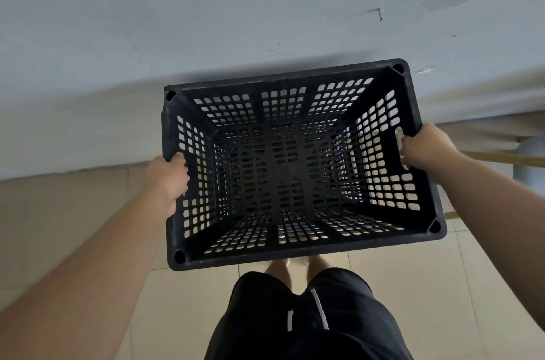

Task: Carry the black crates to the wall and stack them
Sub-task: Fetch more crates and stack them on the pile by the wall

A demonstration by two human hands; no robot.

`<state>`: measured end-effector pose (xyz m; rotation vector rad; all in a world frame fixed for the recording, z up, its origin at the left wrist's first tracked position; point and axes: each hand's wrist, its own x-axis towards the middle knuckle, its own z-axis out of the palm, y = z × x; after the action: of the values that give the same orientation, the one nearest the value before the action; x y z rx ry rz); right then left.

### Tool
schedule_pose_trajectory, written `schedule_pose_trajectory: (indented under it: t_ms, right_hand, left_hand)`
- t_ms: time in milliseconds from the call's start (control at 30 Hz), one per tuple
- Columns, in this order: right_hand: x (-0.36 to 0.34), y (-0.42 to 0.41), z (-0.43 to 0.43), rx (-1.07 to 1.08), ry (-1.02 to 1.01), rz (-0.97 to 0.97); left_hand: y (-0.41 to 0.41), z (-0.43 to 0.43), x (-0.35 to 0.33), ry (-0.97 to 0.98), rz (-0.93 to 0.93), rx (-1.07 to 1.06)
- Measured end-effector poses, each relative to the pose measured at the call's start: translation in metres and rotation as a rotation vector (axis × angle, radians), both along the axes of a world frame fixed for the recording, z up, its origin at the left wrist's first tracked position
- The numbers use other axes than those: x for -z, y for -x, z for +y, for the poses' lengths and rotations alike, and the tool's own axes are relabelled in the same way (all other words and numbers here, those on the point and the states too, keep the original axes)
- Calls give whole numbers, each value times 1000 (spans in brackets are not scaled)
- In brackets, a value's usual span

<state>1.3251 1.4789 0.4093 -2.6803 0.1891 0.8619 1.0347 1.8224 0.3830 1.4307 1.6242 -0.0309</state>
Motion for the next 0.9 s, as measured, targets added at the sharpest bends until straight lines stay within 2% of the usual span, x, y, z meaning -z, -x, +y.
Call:
schedule_pose_trajectory:
  t_ms: [133, 300, 500, 900]
  right_hand:
    - [-16, 4, 13, -56, 52, -26]
    - [-16, 11, 10, -84, 38, -77]
    - [-12, 13, 8, -54, -3, -37]
    - [-13, 7, 2, -107, -5, -82]
  left_hand:
    - [12, -10, 9, -34, -63, -49]
    - [5, -4, 4, -87, -13, 9]
    - [6, 5, 7, -170, 33, 49]
    - [13, -10, 12, -128, -38, -4]
